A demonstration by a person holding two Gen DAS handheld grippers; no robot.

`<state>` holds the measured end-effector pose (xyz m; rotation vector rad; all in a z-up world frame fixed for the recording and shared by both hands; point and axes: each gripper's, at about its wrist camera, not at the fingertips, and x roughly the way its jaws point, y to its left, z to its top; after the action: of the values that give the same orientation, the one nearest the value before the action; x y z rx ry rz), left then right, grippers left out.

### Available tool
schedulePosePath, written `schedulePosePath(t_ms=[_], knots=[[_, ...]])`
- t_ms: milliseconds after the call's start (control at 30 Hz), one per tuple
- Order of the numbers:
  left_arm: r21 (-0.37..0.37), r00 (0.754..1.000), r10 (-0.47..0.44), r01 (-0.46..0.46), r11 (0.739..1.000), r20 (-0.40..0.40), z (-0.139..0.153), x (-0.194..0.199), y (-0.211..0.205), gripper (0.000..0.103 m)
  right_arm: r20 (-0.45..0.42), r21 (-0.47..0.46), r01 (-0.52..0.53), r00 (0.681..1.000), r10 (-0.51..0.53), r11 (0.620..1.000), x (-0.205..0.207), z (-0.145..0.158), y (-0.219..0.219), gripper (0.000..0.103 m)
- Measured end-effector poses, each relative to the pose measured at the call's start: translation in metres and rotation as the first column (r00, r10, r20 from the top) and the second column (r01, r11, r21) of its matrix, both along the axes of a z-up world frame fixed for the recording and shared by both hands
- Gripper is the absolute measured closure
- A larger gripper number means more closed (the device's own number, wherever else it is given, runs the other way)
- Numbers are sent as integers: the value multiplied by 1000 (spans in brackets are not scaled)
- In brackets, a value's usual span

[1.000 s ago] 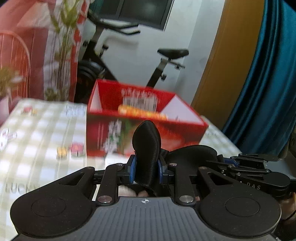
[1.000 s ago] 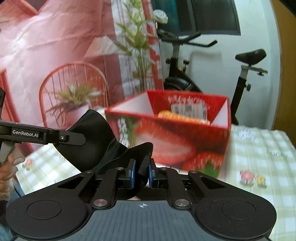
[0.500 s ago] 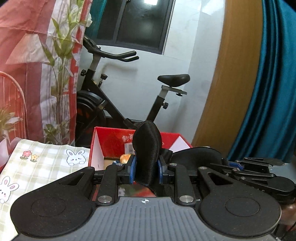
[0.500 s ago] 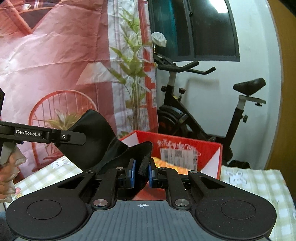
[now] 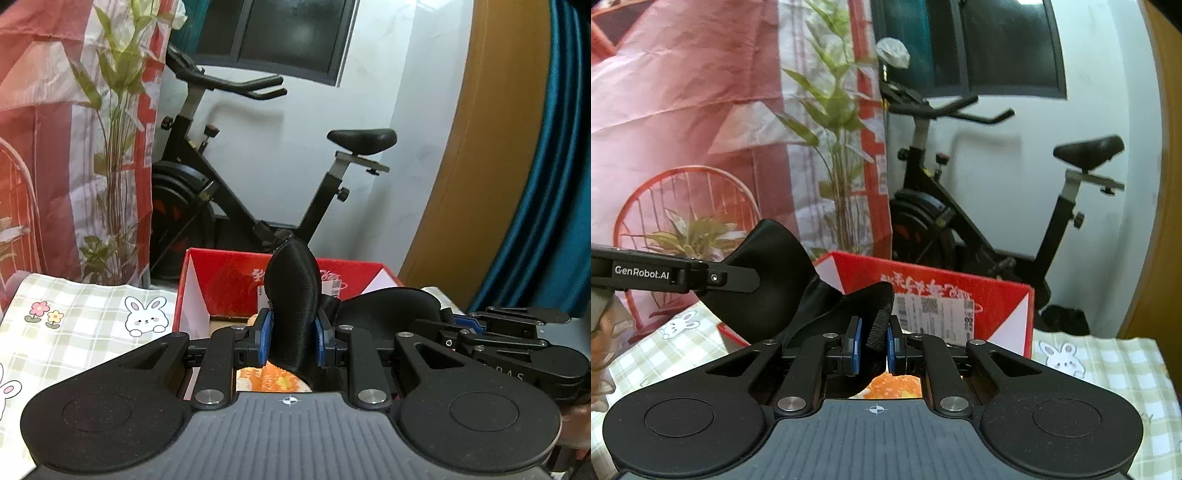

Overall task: Organize soft objects
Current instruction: 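Carry the eye mask with the left gripper over the red box, then open the left gripper to drop the eye mask into the box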

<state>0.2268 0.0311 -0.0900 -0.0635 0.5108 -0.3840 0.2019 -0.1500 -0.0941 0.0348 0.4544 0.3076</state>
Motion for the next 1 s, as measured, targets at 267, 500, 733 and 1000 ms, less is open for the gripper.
schedulePosePath(t_ms=[267, 500, 733, 1000], knots=[[36, 998, 18, -15, 999, -65, -17, 29, -4, 78, -87, -11, 28, 996, -28, 1000, 33, -23, 4, 91], [83, 992, 26, -15, 996, -124, -37, 48, -7, 78, -166, -45, 52, 984, -59, 998, 58, -43, 9, 91], [141, 983, 9, 17, 990, -182, -55, 56, -9, 65, -261, -94, 86, 959, -108, 992, 76, -66, 11, 90], [166, 988, 46, -21, 986, -151, -50, 53, -3, 46, -284, -161, 137, 942, -179, 977, 80, -72, 4, 77]])
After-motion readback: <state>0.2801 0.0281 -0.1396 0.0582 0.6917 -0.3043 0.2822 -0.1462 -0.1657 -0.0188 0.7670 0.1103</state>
